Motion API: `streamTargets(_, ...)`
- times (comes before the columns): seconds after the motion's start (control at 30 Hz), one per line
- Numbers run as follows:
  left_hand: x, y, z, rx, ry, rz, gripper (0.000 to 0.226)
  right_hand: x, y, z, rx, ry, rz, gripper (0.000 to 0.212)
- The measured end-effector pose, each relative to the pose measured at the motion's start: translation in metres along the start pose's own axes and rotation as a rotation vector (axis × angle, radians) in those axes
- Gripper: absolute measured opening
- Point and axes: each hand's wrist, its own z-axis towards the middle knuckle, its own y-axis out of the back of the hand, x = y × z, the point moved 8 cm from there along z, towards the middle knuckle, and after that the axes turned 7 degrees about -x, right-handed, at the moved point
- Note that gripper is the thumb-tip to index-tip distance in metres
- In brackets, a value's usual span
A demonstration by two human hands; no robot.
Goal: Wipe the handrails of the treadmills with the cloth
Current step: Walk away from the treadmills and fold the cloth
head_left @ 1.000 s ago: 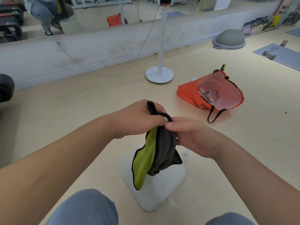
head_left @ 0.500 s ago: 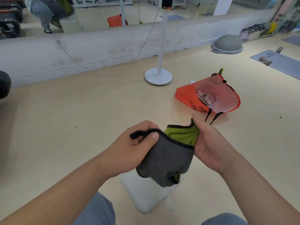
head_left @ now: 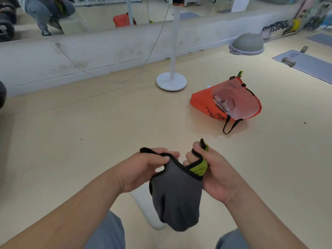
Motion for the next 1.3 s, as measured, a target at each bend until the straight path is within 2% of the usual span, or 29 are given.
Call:
streamTargets(0.13, 0.008, -0.009, -0.003, 0.110, 0.008, -0.048, 0.016, 0.008, 0.020, 0.005, -0.220, -0.003, 0.188, 0.029)
streamTargets(0.27, 0.006, -0.022, -0.004, 0.074, -0.115, 0.281, 0.013, 0.002, 0.027, 0.006, -0.295, -0.010, 0.269, 0.030)
streamTargets(0.33, -0.002, -0.030, -0.006, 0.014, -0.252, 0.464, 0.014, -0.002, 0.031, 0.008, -0.323, -0.024, 0.296, 0.033)
streamTargets(0.43, -0.013, -0.029, -0.006, -0.160, -0.427, 0.570, 0.023, 0.001, 0.044, 0.015, -0.353, 0.009, 0.380, 0.029)
streamTargets(0.53, -0.017, -0.008, -0.002, -0.403, -0.436, 0.574, 0.024, -0.003, 0.057, 0.023, -0.344, -0.003, 0.406, 0.022)
streamTargets(0.6, -0.021, 0.002, 0.000, -0.447, -0.416, 0.637, 0.025, -0.003, 0.062, 0.024, -0.344, 0.005, 0.380, 0.023)
streamTargets(0.67, -0.034, 0.001, -0.002, -0.417, -0.487, 0.830, 0.027, 0.001, 0.070, 0.022, -0.358, 0.039, 0.341, 0.022)
streamTargets(0.73, -0.048, 0.001, -0.007, -0.402, -0.489, 0.905, 0.028, 0.007, 0.083, 0.021, -0.383, 0.096, 0.215, 0.026)
streamTargets(0.8, -0.066, 0.001, -0.011, -0.398, -0.454, 0.830, 0.024, 0.013, 0.095, 0.019, -0.419, 0.176, 0.016, 0.037)
streamTargets(0.9, -0.093, -0.005, -0.018, -0.384, -0.466, 0.751, 0.020, 0.018, 0.099, 0.009, -0.426, 0.300, -0.206, 0.034)
streamTargets(1.0, -0.105, -0.015, -0.021, -0.331, -0.453, 0.803, 0.017, 0.023, 0.077, -0.002, -0.234, 0.422, -0.377, 0.035)
streamTargets(1.1, -0.109, -0.020, -0.024, -0.311, -0.423, 0.821, 0.012, 0.020, 0.048, -0.011, -0.090, 0.460, -0.689, 0.030)
streamTargets(1.17, -0.113, -0.021, -0.025, -0.326, -0.430, 0.810, 0.024, 0.014, 0.032, -0.011, -0.069, 0.456, -0.885, 0.029)
streamTargets(1.23, -0.116, -0.020, -0.026, -0.361, -0.427, 0.799, 0.034, 0.007, 0.023, -0.007, -0.069, 0.461, -1.056, 0.041)
streamTargets(1.3, -0.117, -0.018, -0.026, -0.379, -0.408, 0.795, 0.039, 0.004, 0.024, -0.002, -0.159, 0.518, -1.203, 0.046)
